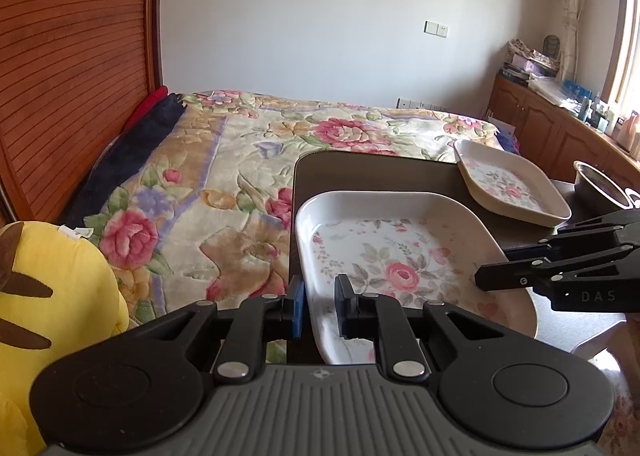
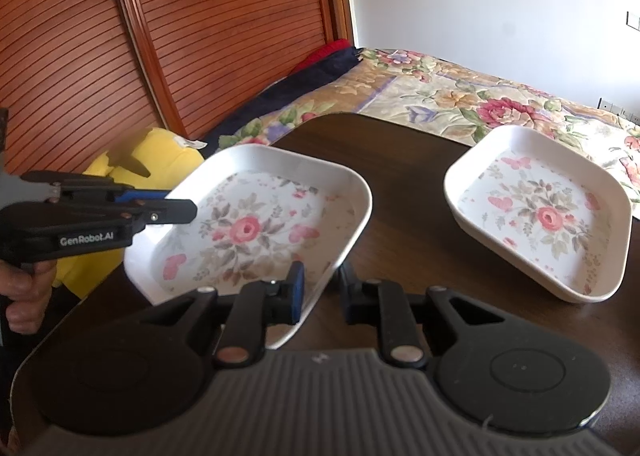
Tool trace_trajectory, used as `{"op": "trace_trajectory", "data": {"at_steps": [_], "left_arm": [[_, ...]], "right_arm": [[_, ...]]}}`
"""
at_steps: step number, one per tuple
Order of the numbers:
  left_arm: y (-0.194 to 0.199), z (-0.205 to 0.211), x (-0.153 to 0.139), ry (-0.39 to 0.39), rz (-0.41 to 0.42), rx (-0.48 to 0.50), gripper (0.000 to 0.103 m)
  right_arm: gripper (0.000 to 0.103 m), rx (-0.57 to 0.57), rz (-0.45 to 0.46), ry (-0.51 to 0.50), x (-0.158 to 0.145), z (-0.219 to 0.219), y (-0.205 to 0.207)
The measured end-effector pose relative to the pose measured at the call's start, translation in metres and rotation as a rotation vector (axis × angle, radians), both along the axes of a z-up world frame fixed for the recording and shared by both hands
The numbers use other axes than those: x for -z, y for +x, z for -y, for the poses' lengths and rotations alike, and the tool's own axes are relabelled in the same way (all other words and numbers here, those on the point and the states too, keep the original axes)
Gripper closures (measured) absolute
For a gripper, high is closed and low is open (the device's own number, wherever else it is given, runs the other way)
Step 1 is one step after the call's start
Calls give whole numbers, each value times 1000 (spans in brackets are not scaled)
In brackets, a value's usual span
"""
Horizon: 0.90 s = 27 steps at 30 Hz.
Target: Organize plates and bowls
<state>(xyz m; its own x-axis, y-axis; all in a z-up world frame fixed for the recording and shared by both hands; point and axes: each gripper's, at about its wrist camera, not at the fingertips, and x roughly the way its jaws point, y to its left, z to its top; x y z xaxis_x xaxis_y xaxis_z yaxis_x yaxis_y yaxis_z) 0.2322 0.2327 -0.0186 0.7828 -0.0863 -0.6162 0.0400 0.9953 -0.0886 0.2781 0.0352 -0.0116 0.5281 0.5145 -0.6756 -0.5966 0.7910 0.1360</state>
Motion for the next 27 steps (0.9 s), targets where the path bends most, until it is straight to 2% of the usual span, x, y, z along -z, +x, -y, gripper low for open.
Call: {"op": "trace_trajectory", "data": {"at_steps": [10, 27], "left_arm": [[-7, 7, -4, 0, 9, -7, 86], [-39, 46, -35, 36, 57, 31, 87]], "right_arm": [[83, 5, 30, 12, -9, 8, -9], [83, 43, 88, 72, -32, 43, -38]]}}
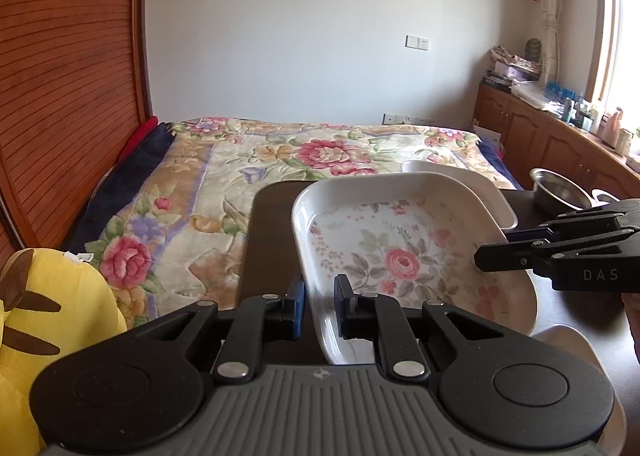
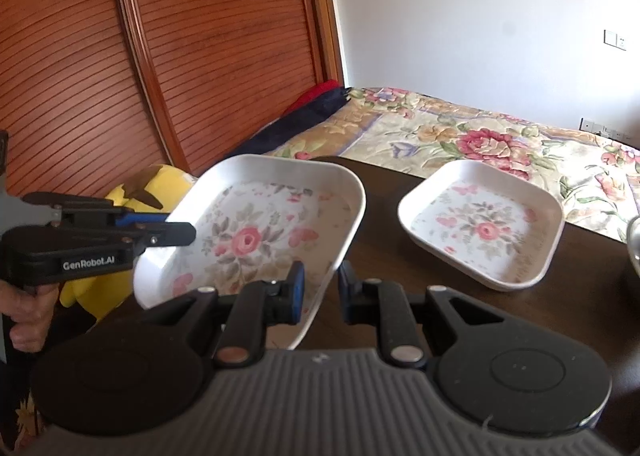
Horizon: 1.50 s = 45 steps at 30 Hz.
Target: Organize plates and bowls
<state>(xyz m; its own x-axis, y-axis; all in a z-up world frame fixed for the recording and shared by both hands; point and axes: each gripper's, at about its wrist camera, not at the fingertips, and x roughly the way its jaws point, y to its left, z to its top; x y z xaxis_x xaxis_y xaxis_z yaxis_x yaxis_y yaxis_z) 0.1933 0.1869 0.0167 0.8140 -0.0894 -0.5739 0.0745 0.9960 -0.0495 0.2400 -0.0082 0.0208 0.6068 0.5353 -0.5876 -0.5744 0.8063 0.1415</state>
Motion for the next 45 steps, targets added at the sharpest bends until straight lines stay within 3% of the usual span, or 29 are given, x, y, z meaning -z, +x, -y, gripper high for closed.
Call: {"op": "trace_trajectory", "data": {"at_steps": [23, 45], "left_arm": [[-50, 68, -2, -20, 2, 90, 87], [-92, 83, 14, -53, -32, 101, 87]], "right_arm": [[83, 77, 12, 11, 3, 62, -57], [83, 70, 18, -2, 17, 75, -101]]}}
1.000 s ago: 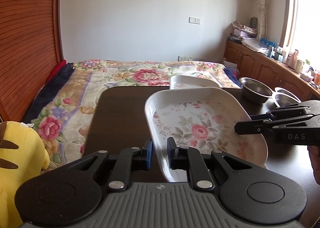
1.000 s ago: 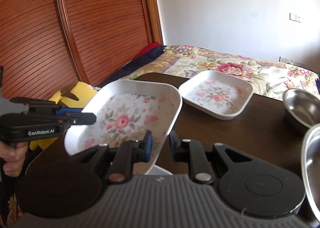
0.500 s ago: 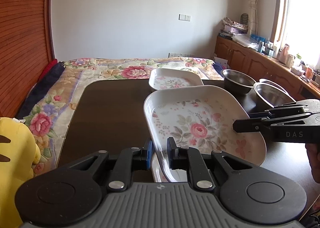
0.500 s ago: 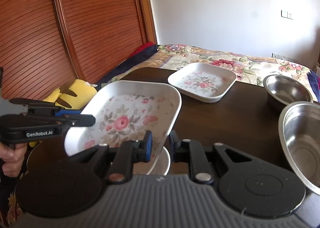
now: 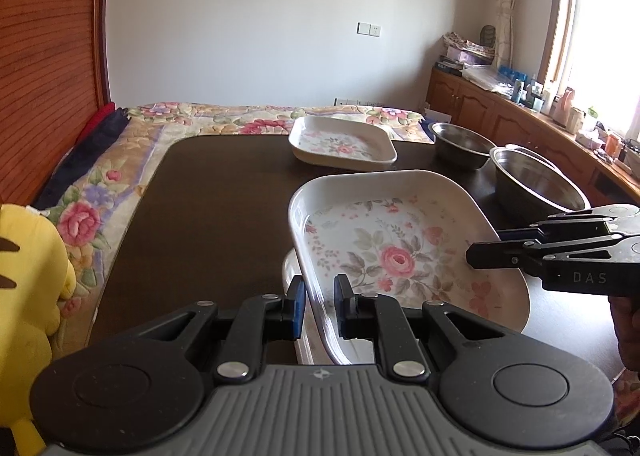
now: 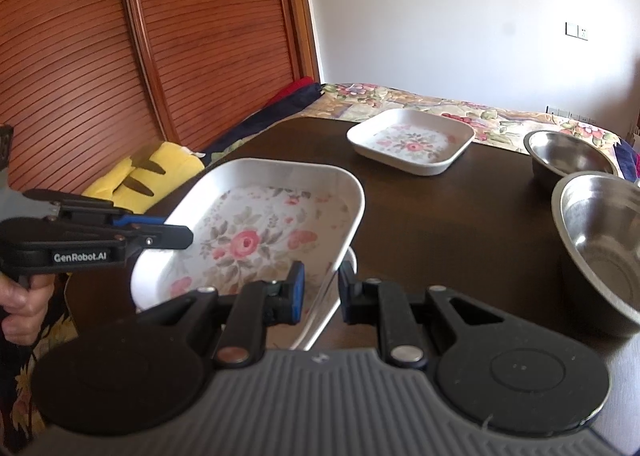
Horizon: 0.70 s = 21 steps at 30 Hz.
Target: Organize plates and bowls
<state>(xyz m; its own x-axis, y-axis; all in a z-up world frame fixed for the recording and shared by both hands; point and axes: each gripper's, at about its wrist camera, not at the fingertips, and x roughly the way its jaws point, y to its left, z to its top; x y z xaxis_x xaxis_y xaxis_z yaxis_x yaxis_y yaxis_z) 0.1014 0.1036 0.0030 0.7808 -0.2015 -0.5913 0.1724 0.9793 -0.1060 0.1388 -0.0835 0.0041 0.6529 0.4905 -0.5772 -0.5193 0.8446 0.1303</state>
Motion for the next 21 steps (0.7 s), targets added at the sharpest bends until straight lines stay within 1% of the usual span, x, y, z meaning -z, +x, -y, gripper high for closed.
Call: {"op": "trace_trajectory", "data": {"at_steps": [8, 15, 21], "left_arm": [[-7, 1, 5, -3, -17, 3, 87], [-3, -2, 11, 7, -29, -8, 87], [-3, -2, 11, 4, -24, -16, 87]], "right_arm": [[83, -6, -21, 1, 7, 0, -7], [83, -16, 2, -19, 7, -5, -13], [82, -12, -10, -20, 9, -5, -12]]}}
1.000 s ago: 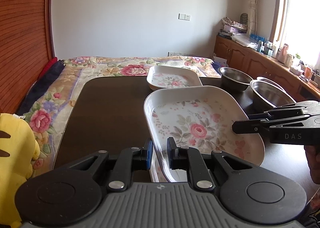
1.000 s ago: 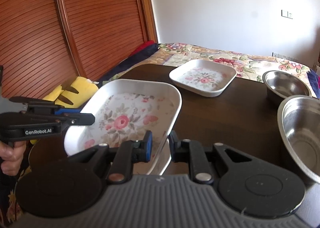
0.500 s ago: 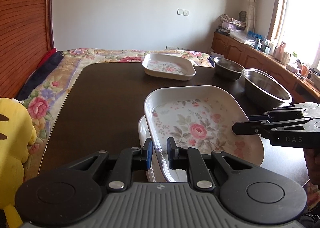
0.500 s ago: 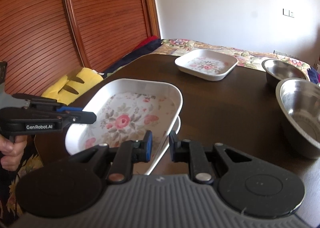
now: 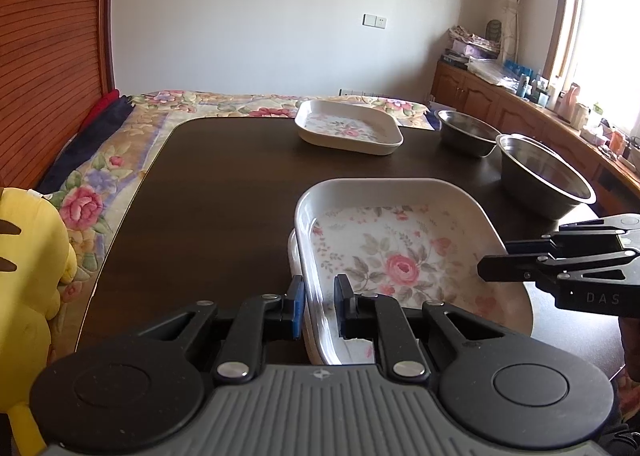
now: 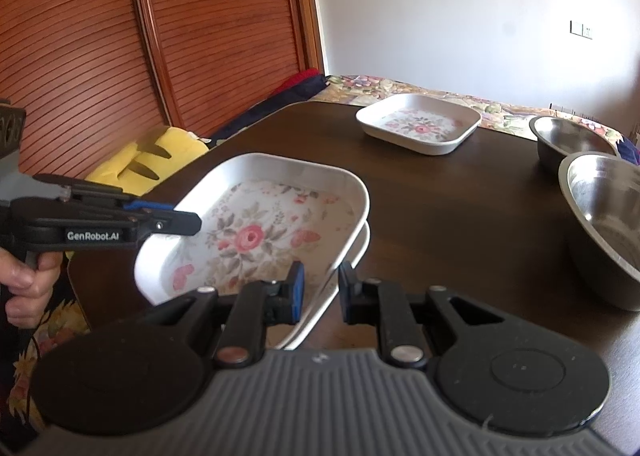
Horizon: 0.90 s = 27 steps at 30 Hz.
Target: Organize plates and bowls
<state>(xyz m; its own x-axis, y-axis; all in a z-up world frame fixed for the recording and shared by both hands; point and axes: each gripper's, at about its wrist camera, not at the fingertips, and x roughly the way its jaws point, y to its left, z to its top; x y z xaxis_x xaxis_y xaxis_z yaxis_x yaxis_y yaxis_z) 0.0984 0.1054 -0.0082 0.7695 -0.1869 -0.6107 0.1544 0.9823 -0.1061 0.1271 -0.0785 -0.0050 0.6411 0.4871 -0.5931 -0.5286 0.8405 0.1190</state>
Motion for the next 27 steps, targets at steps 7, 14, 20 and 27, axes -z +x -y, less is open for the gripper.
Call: {"op": "trace_trajectory", "data": {"at_steps": [7, 14, 20, 27], "left_arm": [[0, -4, -2, -11, 7, -6, 87], [0, -7, -6, -5, 26, -15, 87], [10, -10, -12, 12, 47, -16, 87], [30, -15, -24, 23, 83, -4, 87]], "right_arm": [[82, 2, 19, -2, -2, 0, 1], [82, 5, 66, 11, -14, 0, 5], [82, 52, 108, 21, -24, 5, 23], [82, 91, 137, 10, -33, 7, 50]]}}
